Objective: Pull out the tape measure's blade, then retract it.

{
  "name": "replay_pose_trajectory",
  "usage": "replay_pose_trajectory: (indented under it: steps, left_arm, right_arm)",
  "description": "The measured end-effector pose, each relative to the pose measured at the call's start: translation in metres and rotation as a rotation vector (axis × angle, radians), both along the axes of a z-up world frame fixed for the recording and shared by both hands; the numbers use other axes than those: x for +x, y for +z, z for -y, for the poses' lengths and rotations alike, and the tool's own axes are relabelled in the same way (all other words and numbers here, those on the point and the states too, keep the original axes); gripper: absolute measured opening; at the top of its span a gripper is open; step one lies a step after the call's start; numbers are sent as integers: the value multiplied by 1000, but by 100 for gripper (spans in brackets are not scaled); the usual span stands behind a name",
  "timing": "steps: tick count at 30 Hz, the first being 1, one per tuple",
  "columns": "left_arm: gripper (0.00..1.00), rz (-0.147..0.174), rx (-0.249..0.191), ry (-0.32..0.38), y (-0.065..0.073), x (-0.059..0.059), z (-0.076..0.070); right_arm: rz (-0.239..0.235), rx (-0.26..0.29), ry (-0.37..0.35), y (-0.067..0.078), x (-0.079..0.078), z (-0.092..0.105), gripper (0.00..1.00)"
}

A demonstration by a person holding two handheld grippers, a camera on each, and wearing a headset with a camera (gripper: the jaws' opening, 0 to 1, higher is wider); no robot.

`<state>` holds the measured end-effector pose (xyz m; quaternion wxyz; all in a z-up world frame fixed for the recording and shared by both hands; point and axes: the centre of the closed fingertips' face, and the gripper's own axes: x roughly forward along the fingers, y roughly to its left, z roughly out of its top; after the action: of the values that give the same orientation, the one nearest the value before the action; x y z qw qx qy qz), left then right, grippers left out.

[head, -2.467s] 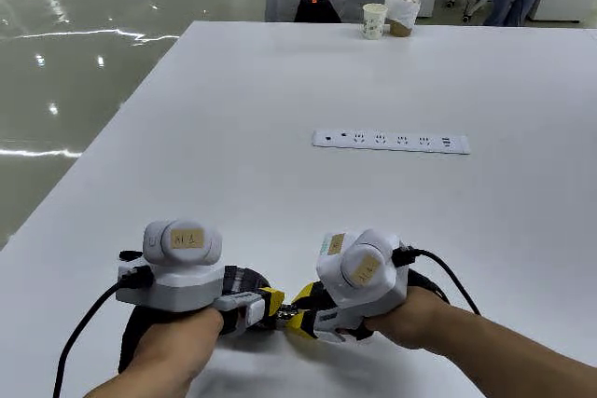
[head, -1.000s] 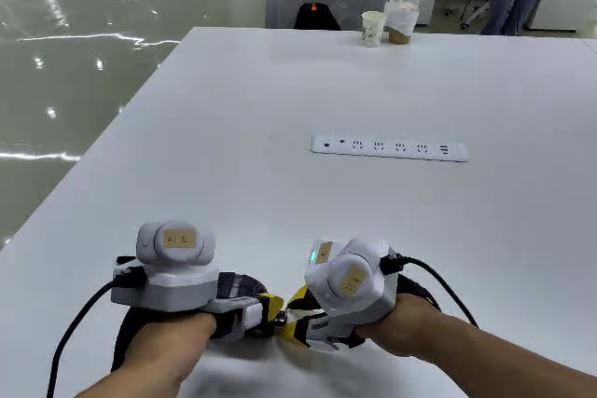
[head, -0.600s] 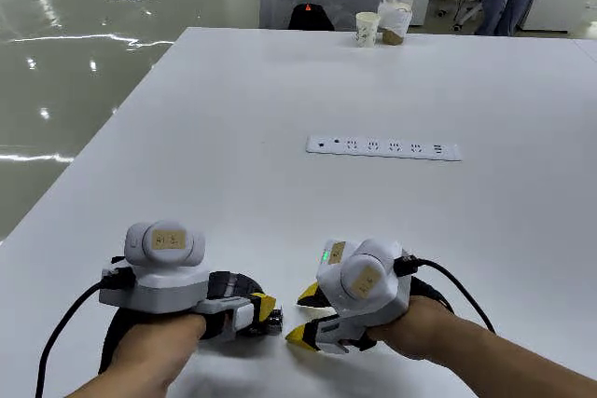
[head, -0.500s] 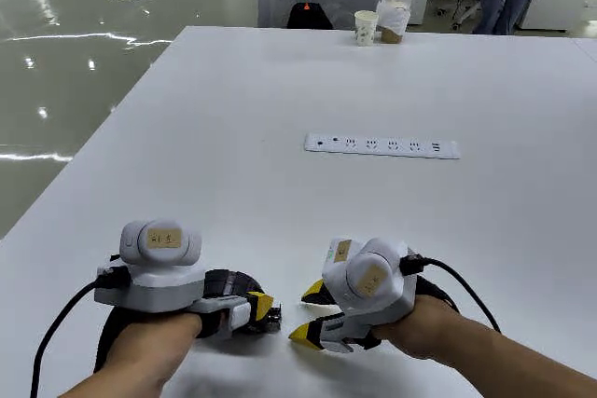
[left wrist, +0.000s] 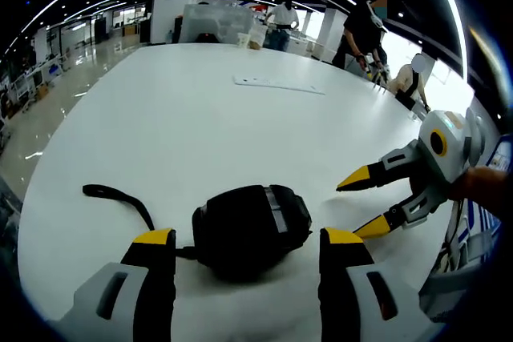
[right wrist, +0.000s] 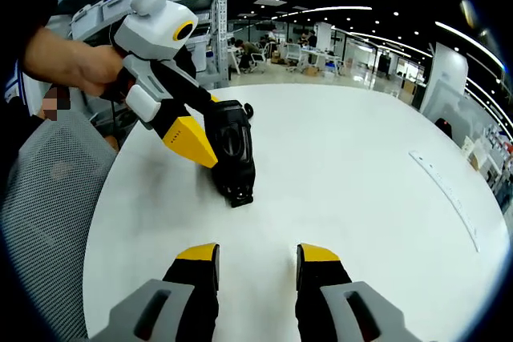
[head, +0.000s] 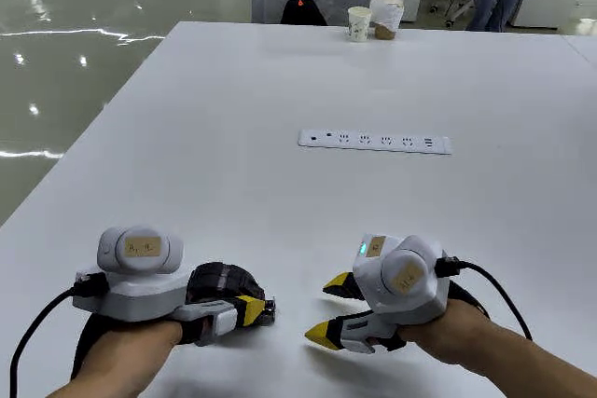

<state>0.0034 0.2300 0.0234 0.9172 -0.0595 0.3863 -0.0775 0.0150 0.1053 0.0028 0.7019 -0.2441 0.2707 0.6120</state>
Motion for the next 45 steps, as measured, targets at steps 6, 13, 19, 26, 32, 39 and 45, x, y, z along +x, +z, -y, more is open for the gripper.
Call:
replay_pose_trajectory:
  steps: [6, 13, 19, 26, 32, 39, 45]
  left_arm:
    - [71, 3, 10, -28, -1, -7, -1]
    - [71, -2, 21, -72, -3, -14, 0]
    - [72, 12, 24, -110, -2, -19, 2]
    - [74, 40, 18, -146, 0, -25, 3]
    - [76, 73, 22, -185, 2, -29, 5]
    - [77, 104, 30, -216, 6, -33, 5]
    - [80, 120, 38, -246, 8, -37, 6]
  right_arm:
    - [-3, 9, -33, 3, -2, 13, 39]
    - [-6, 23, -74, 7, -4, 24, 42]
    - [-7, 34, -109, 10, -7, 34, 45]
    - [-10, 56, -144, 13, -13, 44, 51]
    - [-7, 80, -179, 17, -16, 51, 55]
    - [-6, 91, -209, 19, -18, 62, 61]
    - [-9, 99, -228, 21, -22, 68, 65]
